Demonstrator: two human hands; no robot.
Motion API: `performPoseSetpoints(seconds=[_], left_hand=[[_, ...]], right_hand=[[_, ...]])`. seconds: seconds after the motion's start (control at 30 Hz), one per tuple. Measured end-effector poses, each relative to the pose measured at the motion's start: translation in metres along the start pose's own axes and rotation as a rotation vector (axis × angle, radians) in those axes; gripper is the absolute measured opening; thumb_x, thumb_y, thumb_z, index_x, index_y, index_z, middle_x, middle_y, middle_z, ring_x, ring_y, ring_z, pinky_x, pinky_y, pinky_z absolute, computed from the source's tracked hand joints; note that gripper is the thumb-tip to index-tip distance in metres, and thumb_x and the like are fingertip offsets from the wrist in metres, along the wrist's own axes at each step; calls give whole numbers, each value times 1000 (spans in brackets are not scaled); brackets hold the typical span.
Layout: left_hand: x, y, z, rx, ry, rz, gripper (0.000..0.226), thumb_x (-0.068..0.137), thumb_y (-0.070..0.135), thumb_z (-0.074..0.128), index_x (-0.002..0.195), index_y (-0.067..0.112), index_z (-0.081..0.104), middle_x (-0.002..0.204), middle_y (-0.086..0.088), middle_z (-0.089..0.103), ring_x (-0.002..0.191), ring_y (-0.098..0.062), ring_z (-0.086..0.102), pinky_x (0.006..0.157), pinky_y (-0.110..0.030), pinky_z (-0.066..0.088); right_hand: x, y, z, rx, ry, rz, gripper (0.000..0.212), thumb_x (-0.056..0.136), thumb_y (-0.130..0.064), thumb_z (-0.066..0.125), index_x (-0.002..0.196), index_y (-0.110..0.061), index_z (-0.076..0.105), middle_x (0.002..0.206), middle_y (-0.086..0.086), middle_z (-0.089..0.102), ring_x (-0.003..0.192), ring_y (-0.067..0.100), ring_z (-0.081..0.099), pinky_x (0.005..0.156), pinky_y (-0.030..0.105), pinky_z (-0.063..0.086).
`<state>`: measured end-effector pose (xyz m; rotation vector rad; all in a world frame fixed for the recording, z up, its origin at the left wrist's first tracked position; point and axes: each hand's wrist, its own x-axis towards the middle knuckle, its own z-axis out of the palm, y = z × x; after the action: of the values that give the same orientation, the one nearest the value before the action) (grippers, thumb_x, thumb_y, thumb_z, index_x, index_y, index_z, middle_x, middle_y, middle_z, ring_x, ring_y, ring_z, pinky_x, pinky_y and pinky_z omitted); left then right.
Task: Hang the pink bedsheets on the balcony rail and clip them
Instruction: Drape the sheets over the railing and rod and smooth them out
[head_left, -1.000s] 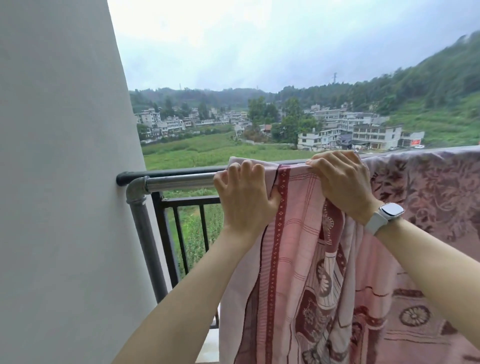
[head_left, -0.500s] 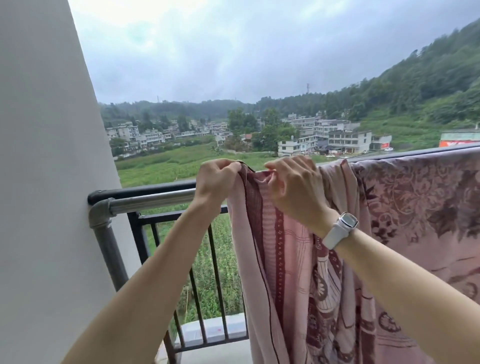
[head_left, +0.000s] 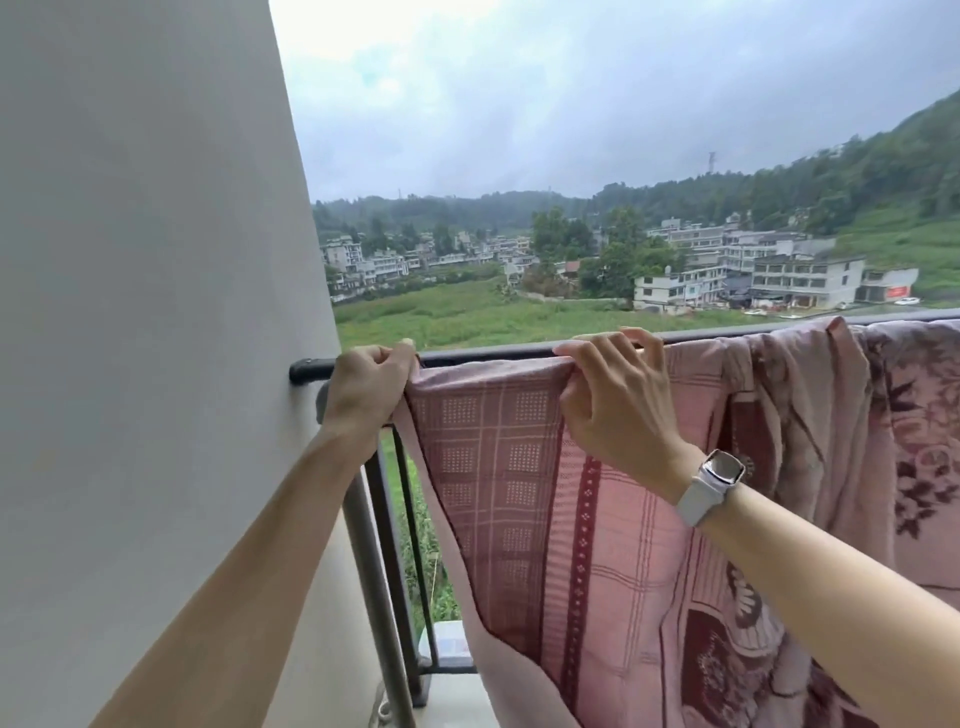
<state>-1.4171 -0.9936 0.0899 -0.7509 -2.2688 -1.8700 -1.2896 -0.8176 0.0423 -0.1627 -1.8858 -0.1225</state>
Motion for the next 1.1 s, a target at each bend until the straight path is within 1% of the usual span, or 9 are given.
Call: performPoseSetpoints(seconds=[0.07,0.17,0.33,0.5,0.67,0.8,0.87,0.97,1.1], left_hand=[[-5,-9,-4,112,-53,53,35,73,46,69,76,12,62,72,-5,66,70,-22,63,71,-38,55],[-8,-19,-8,247,-13,129,23,78,32,69,84,11,61,84,-7,67,78,-22,64,76,-39,55],[-1,-17,-22,429,81,224,24,88,33,55,76,16,65,68,-2,65,74,-24,63,74,-34,51],[15,-3,-19,98,95,193,28,88,29,53,66,16,62,72,-6,69,72,-27,67,77,-43,54],[13,-12,-43,48,256,258,29,91,23,53,62,17,56,61,4,56,65,-21,54,68,-31,46],[3,-51,-70,248,47,265,23,88,27,57,76,9,66,67,-1,62,67,-21,57,69,-29,45],[-2,-57,-72,339,75,275,22,86,30,59,75,11,66,68,0,62,65,-18,56,66,-25,40],[9,-51,-71,272,111,331,10,85,24,61,93,18,63,97,0,61,85,-14,57,76,-24,41],[27,-37,-60,265,-342,465,25,88,14,57,113,19,62,116,7,58,110,-6,53,95,-19,41]], right_hand=[[5,-18,5,42,-29,-52,27,82,-23,43,96,-12,63,93,2,68,87,20,61,92,39,35],[11,-36,14,73,-91,-65,30,88,-30,41,93,-15,66,92,2,67,85,21,61,81,36,41],[14,-43,23,-19,-148,-21,35,86,-35,41,103,-16,64,94,5,61,85,23,58,80,40,43],[25,-64,34,-13,-202,-78,42,80,-21,43,119,-13,56,115,10,60,102,27,58,96,50,39],[28,-79,43,28,-118,-124,28,89,-22,45,112,-14,59,97,3,67,87,24,61,84,38,39],[15,-87,50,66,-91,-127,20,88,-23,49,99,-15,64,96,3,66,87,24,60,83,38,37],[13,-88,50,86,-107,-101,21,87,-27,50,99,-17,64,97,1,64,90,23,58,84,41,41],[15,-88,50,94,-122,-85,21,88,-30,50,98,-18,64,96,0,63,90,22,57,83,40,41],[17,-91,51,103,-112,-81,22,89,-27,48,96,-15,65,94,2,62,87,23,57,79,42,44]])
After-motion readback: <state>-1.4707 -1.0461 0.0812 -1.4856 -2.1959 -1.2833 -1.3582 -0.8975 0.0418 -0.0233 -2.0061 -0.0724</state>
